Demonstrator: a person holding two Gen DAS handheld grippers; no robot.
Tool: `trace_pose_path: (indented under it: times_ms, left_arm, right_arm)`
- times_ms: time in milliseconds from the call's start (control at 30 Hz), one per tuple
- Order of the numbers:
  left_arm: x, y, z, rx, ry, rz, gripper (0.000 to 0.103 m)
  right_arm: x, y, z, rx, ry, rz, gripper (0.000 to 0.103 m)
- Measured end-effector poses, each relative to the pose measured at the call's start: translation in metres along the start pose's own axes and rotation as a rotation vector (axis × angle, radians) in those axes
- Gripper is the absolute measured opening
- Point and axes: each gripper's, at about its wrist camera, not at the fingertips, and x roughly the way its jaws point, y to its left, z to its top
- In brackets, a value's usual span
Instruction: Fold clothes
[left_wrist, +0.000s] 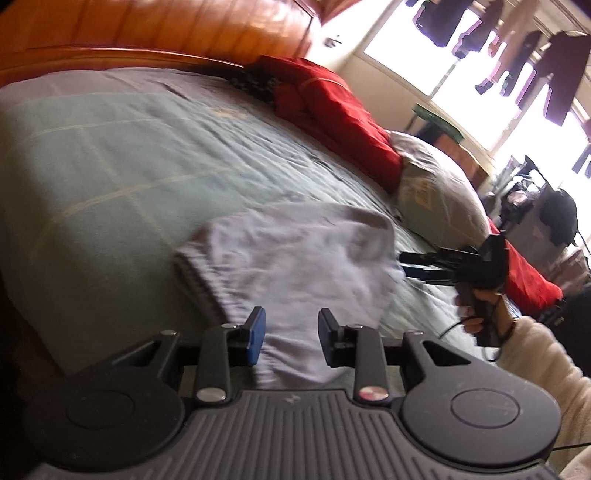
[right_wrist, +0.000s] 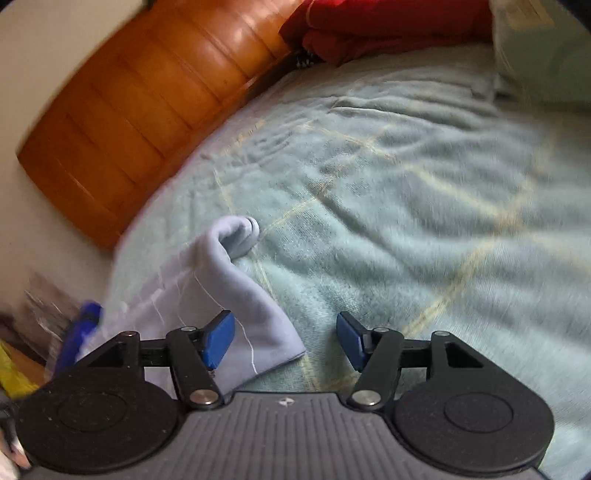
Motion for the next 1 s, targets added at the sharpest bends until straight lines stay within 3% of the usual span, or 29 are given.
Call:
trace_pose_path:
  times_ms: [100, 133, 200, 300, 367, 433, 533, 600, 667, 700, 867, 1000]
  left_arm:
    - [0.007, -0.007, 0.001, 0.004, 0.009, -0.013, 0.034]
    - [0.009, -0.009, 0.001, 0.004, 0.012, -0.016, 0.036]
    - [0.015, -0.012, 0.001, 0.002, 0.019, -0.020, 0.037]
    - [0.023, -0.022, 0.001, 0.027, 0.033, 0.000, 0.040]
    - [0.029, -0.033, 0.002, 0.080, 0.044, 0.034, 0.043]
    - [0.033, -0.043, 0.002, 0.126, 0.051, 0.054, 0.049]
    - [0.044, -0.053, 0.002, 0.152, 0.069, 0.087, 0.054]
    - [0.048, -0.059, 0.001, 0.167, 0.079, 0.101, 0.054]
    - [0.050, -0.065, 0.000, 0.190, 0.083, 0.103, 0.056]
    - [0.050, -0.068, -0.001, 0.199, 0.082, 0.100, 0.058]
    - [0.055, -0.078, -0.004, 0.238, 0.076, 0.085, 0.061]
    - [0.061, -0.080, -0.004, 0.259, 0.083, 0.085, 0.061]
  right_arm:
    - [0.008, 0.003, -0.010, -0.002, -0.007, 0.097, 0.067]
    - [0.012, 0.008, -0.012, -0.042, -0.006, 0.087, 0.066]
    - [0.014, 0.016, -0.016, -0.101, -0.011, 0.047, 0.058]
    - [0.008, 0.009, -0.011, -0.038, 0.001, 0.021, 0.025]
    - [0.000, 0.013, -0.010, -0.048, 0.032, 0.018, 0.019]
    - [-0.008, 0.019, -0.009, -0.062, 0.062, 0.008, 0.019]
    - [-0.016, 0.015, -0.006, -0.002, 0.135, -0.025, 0.023]
    - [-0.027, 0.017, 0.000, 0.000, 0.119, -0.029, 0.035]
    - [-0.031, 0.024, 0.015, 0.004, 0.094, 0.005, 0.063]
    - [-0.031, 0.028, 0.024, 0.010, 0.085, 0.028, 0.066]
    - [0.014, 0.045, 0.076, 0.026, 0.128, 0.045, 0.072]
    - [0.070, 0.038, 0.097, 0.084, 0.253, 0.042, 0.072]
